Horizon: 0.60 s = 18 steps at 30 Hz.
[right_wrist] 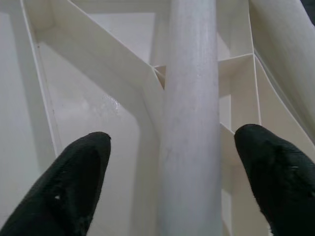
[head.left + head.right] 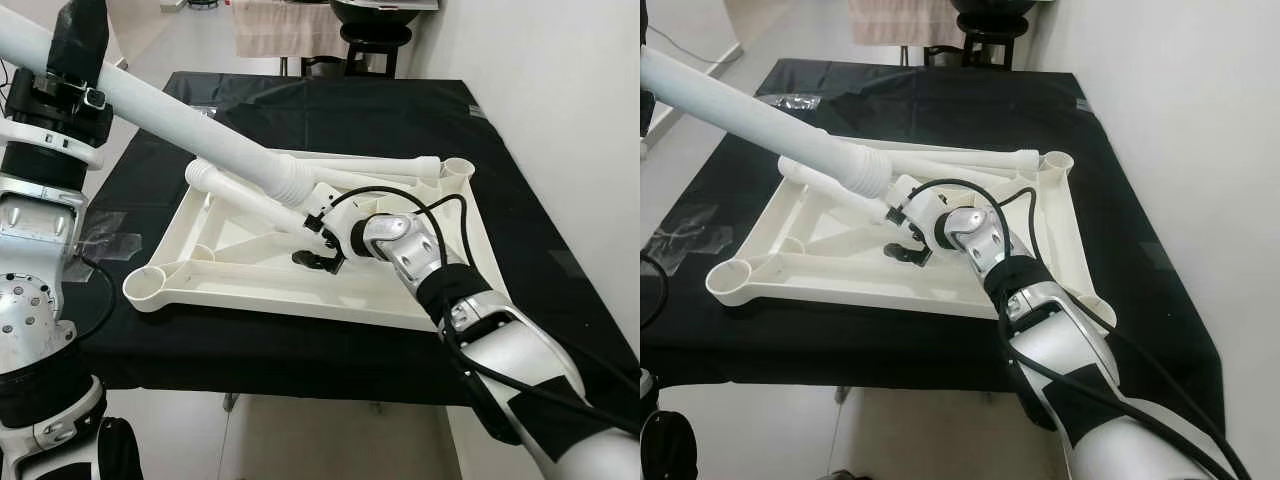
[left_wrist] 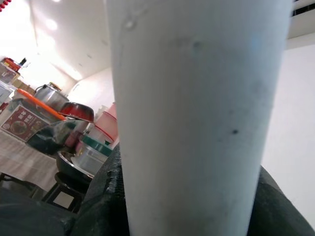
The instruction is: Building children table
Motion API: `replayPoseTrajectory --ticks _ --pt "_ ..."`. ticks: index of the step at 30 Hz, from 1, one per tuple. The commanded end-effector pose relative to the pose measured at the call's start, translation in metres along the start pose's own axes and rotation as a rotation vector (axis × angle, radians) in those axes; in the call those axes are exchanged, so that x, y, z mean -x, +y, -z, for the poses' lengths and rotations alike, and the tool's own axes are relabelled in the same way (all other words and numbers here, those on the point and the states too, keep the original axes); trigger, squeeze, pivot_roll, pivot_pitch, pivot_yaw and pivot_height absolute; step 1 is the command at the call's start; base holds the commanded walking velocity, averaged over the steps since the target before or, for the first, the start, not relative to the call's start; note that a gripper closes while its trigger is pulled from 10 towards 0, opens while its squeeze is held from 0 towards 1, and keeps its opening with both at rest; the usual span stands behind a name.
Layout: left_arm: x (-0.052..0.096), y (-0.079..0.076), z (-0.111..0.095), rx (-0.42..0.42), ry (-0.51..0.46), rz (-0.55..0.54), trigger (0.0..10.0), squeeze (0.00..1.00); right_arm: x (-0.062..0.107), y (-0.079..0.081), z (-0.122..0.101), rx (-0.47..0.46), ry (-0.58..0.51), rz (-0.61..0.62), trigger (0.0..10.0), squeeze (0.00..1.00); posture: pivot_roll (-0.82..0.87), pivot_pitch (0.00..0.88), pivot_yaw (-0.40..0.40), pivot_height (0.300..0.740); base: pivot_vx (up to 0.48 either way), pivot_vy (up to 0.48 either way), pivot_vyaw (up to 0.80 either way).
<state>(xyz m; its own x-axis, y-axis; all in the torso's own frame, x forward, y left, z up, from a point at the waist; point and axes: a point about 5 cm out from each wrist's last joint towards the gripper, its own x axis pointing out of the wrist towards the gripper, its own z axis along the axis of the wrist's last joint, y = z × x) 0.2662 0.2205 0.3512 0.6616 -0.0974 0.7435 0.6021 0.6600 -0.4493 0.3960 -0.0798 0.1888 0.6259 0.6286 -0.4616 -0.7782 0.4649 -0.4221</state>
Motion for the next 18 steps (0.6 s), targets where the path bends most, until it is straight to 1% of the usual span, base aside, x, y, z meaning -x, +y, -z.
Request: replayPoseTrajectory --ticks 1,2,3,4,5,12,17,18 --pt "0.0002 -0.0026 -0.0013 -0.006 -0.012 0.009 0.0 0.0 -0.0009 0.0051 0.0095 0.036 0.034 -0.037 2.8 0.0 0.04 0.117 -0.041 0.74 0.0 0.0 0.0" --pt "0.0002 -0.0026 -0.0013 -0.006 -0.012 0.009 0.0 0.0 -0.0009 0.0051 0.0095 0.036 0.034 -0.037 2.8 0.0 0.04 0.117 -0.041 0.74 0.0 0.0 0.0" --pt "0.0001 -0.0027 -0.0014 -0.006 -0.011 0.009 0.0 0.0 -0.0004 0.0053 0.0119 0.05 0.046 -0.042 0.0 0.0 0.04 0.117 -0.04 0.74 0.0 0.0 0.0" --pt "-0.0004 -0.0033 -0.0012 -0.007 -0.009 0.011 0.0 0.0 0.0005 0.0054 0.0165 0.08 0.075 -0.049 0.0 0.0 0.05 0.118 -0.038 0.74 0.0 0.0 0.0" --pt "-0.0005 -0.0035 -0.0011 -0.007 -0.008 0.011 0.0 0.0 0.0007 0.0053 0.0177 0.088 0.084 -0.05 0.0 0.0 0.05 0.118 -0.038 0.74 0.0 0.0 0.0" --pt "-0.0011 -0.0042 -0.0015 -0.009 -0.006 0.014 0.0 0.0 0.0016 0.0031 0.0184 0.094 0.112 -0.052 0.0 0.0 0.05 0.121 -0.036 0.74 0.0 0.0 0.0" --pt "-0.0013 -0.0046 -0.0007 -0.005 -0.006 0.014 0.0 0.0 0.0029 0.0027 0.017 0.117 0.091 -0.072 0.0 0.0 0.05 0.121 -0.037 0.74 0.0 0.0 0.0" --pt "-0.0013 -0.0046 -0.0004 -0.005 -0.005 0.014 0.0 0.0 0.0034 0.0031 0.0157 0.121 0.072 -0.086 0.0 0.0 0.05 0.121 -0.037 0.74 0.0 0.0 0.0"
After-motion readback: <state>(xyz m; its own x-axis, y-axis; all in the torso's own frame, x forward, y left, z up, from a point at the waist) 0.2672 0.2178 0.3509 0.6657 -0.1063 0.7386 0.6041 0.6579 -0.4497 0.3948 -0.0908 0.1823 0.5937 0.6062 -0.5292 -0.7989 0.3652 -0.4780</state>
